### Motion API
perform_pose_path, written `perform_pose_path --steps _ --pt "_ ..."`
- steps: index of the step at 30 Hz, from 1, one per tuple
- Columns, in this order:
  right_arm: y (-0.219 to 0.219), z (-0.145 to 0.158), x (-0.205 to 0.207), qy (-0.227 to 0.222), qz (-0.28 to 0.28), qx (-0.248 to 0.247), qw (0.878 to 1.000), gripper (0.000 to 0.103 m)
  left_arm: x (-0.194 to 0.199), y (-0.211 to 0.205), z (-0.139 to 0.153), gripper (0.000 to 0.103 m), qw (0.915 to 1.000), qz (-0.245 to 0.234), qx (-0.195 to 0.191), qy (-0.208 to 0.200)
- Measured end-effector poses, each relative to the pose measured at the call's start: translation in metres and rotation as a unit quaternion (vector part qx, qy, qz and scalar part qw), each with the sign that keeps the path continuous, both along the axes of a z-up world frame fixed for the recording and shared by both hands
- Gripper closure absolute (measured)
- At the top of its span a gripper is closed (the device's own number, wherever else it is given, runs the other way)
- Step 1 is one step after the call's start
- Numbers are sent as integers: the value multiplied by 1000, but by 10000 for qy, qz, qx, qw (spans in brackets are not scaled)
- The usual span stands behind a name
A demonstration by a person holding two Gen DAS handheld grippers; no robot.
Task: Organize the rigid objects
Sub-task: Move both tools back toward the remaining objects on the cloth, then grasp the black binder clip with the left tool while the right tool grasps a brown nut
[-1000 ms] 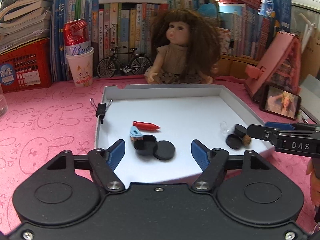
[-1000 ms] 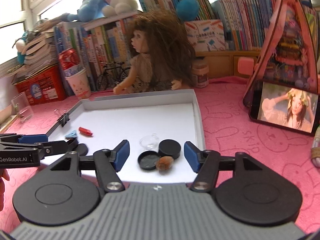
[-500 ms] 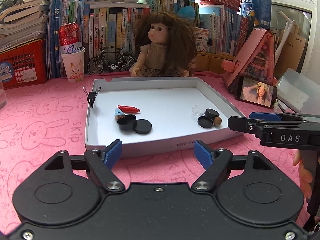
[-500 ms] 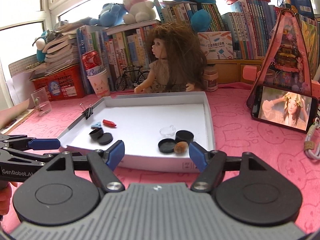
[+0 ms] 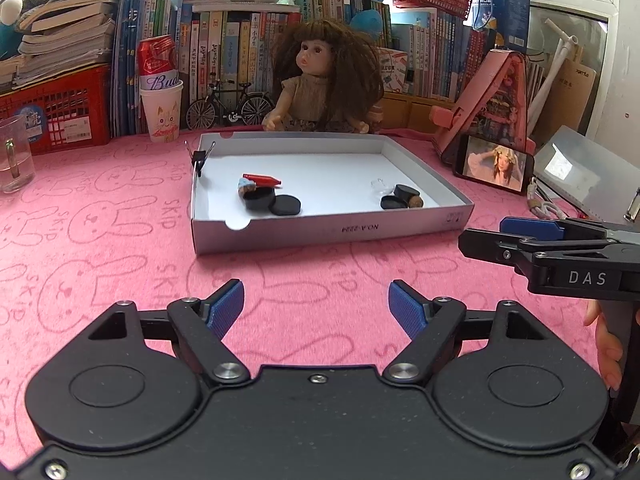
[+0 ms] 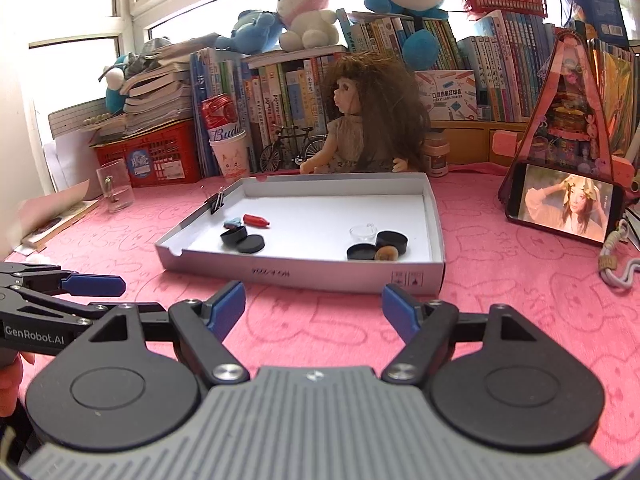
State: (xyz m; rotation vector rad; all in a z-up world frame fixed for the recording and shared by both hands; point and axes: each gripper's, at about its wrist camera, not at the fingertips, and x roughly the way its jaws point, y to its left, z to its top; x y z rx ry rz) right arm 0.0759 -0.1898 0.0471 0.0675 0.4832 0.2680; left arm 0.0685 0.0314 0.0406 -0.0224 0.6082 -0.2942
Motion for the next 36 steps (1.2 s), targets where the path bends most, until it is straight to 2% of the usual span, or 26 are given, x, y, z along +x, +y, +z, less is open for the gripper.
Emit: perform_pose_path --steps 14,18,27,31,34,36 --pt "12 -20 -42 130 240 -140 9995 18 -49 -9 -18 25 9998 -84 164 -6" --pt "17 -24 -49 156 294 -214 9992 18 -56 -12 -21 29 9995 -174 265 -78" --pt "26 -34 -58 257 430 -358 9981 29 -60 -15 -27 44 9995 -236 213 41" --pt "27 -35 -60 243 444 -391 9980 36 -58 -15 -29 53 9995 -233 199 112" --pt "28 -35 -60 240 441 -405 9979 46 -57 -17 -31 56 9993 -223 271 132" --pt "28 -35 -60 235 453 -386 9980 48 -57 -18 -30 58 9993 -209 299 108"
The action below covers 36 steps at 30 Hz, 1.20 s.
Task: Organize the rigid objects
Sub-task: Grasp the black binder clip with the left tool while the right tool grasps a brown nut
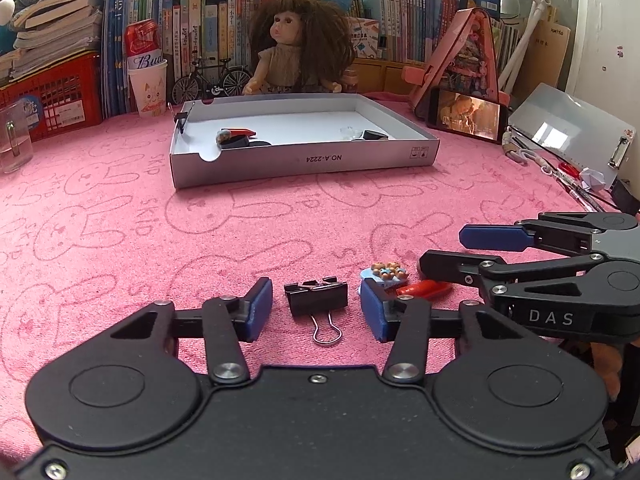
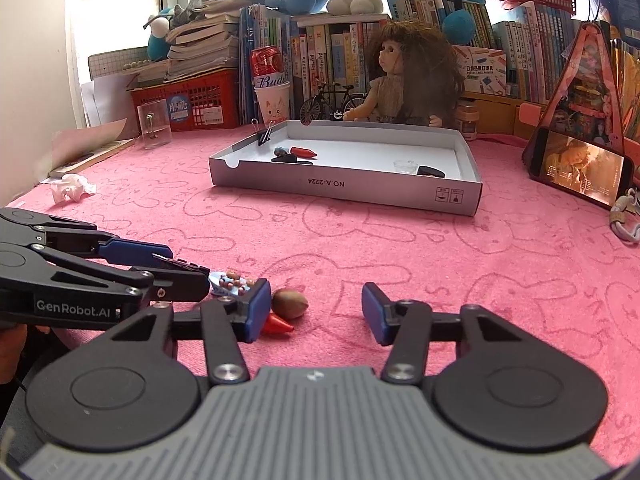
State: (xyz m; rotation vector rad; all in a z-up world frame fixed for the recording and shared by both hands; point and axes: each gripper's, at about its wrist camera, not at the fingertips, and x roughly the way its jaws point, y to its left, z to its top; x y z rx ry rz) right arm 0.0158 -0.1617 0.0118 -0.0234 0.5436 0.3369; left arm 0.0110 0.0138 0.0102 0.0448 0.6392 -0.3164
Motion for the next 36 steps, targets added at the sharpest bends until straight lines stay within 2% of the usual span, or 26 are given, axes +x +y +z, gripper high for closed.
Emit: perform_pose_path --steps 5,6,9,11,12,36 --pt "6 -1 -1 -33 114 -81 9999 57 0 1 0 65 10000 33 -8 -15" --pt "7 -1 -1 -34 136 -97 9999 58 0 1 0 70 10000 18 -4 -20" --pt "8 -1 -1 -24 179 -81 9998 64 0 1 0 70 10000 7 -9 -27" --pt "10 -1 -1 -8 256 -97 9996 77 0 1 0 70 10000 13 -10 -31" --pt "11 -1 -2 -16 281 -124 9995 79 0 1 0 70 10000 10 -9 -31" --pt "6 3 5 -45 85 -73 9999 79 8 3 10 71 9998 89 -35 -180"
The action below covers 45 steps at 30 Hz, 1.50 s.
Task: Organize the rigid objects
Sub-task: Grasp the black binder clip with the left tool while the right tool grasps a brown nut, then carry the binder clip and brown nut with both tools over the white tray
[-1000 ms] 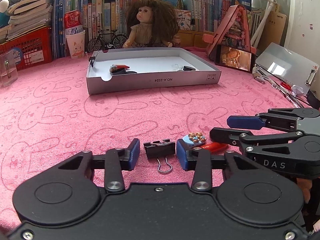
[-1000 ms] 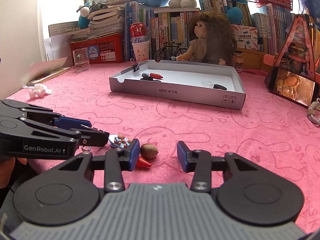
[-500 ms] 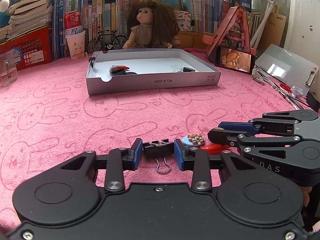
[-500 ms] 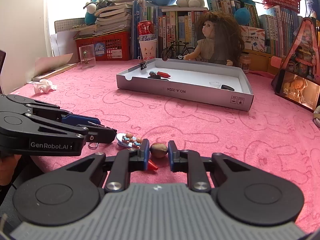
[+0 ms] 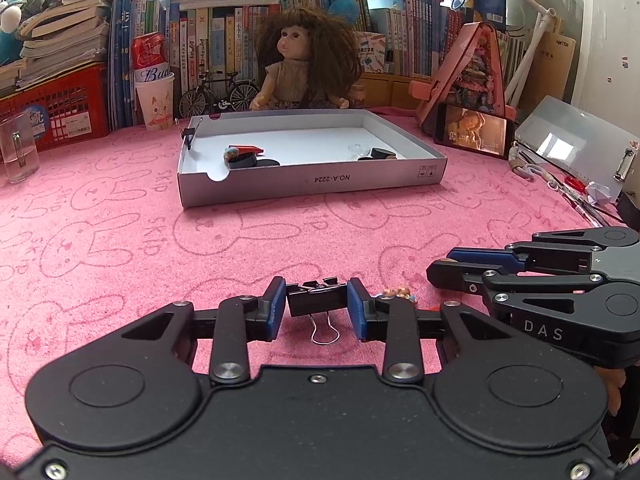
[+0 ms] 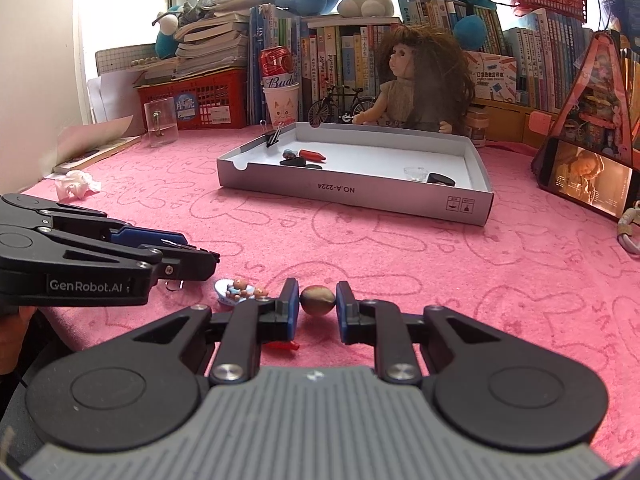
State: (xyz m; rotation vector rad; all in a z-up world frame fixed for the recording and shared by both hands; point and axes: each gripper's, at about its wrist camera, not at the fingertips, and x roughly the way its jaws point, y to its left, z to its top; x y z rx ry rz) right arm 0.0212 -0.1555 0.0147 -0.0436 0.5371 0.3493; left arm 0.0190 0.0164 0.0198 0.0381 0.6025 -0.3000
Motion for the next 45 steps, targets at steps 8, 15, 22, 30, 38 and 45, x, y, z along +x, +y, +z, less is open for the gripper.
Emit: perform_pose_path --steps 8,15,22,30,38,45 --pt "-7 6 13 -36 -224 52 9997 79 18 4 10 71 9998 138 -48 -112" --pt "-12 11 27 -99 -397 62 9991 79 38 11 17 72 9993 306 -70 -208" --pt "-21 20 45 -153 -578 171 9981 79 60 16 28 72 9983 443 -74 -367" --pt "-30 28 68 -193 -701 212 9971 79 89 23 35 72 9972 603 -190 -391" --pt "-36 34 98 -182 -833 352 9957 79 119 28 40 72 9959 726 -328 -424" --pt "-33 33 127 -136 -931 466 9945 79 151 29 32 72 9949 880 -394 -282"
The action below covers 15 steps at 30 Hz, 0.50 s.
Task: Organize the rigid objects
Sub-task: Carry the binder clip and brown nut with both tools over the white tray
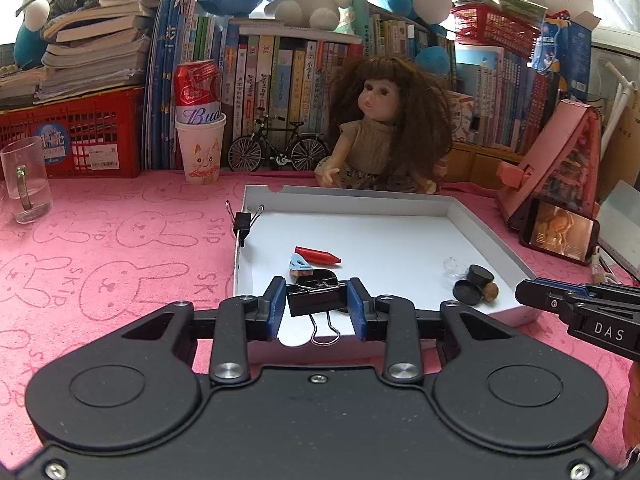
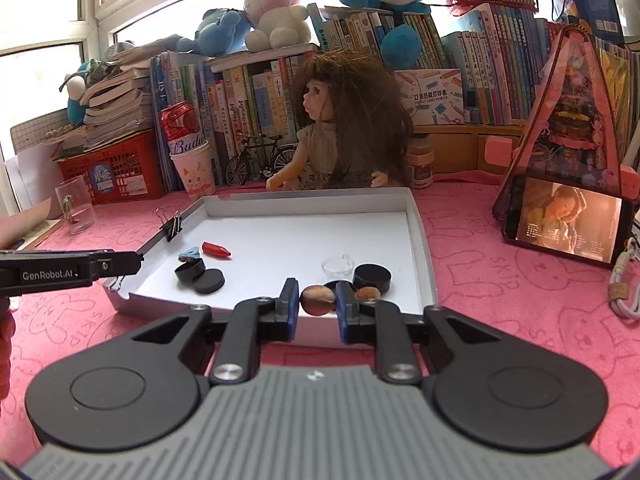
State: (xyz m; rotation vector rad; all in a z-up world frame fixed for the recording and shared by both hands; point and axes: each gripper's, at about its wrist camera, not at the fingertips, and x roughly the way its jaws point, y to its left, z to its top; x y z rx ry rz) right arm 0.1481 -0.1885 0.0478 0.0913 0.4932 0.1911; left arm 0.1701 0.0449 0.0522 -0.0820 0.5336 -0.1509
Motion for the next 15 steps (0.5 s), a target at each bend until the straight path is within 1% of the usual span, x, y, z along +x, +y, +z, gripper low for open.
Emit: perform_pose_path --steps 4,7,15 --pt "0 -2 17 108 -51 198 9997 79 15 -1 -5 72 10000 43 -41 80" --pt "0 -5 31 210 -71 373 9991 79 25 -4 -10 72 9999 42 5 132" --pt "0 -17 54 490 -128 494 9975 79 48 -7 -22 72 9994 147 137 281"
